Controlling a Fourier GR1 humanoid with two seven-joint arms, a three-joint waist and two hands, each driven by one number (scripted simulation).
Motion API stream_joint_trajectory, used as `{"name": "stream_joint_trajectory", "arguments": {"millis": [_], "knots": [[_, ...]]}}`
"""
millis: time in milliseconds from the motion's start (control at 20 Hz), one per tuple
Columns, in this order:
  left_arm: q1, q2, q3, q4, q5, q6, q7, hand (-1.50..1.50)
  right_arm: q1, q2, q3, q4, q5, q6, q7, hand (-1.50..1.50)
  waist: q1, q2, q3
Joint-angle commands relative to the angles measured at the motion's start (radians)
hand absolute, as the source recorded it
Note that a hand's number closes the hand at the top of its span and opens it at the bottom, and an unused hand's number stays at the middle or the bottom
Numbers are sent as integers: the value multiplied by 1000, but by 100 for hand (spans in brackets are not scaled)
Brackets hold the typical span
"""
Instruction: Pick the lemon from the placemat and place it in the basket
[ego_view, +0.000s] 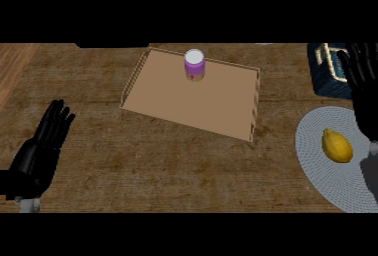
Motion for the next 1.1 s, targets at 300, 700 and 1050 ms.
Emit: {"name": "stream_joint_trajectory", "arguments": {"millis": [300, 700, 1050], "knots": [[-76, 52, -4, 99, -17, -15, 127, 0, -135, -196, -7, 67, -103, 612, -262, 150, 30, 6, -15], [-195, 62, 16, 226, -31, -24, 221, 0, 107, -86, 88, 99, 304, 633, -794, -150, -13, -25, -21], [-214, 44, 29, 240, -41, -45, 244, 0, 54, -289, 16, -36, 220, 720, -368, -150, -12, -34, -25]]}}
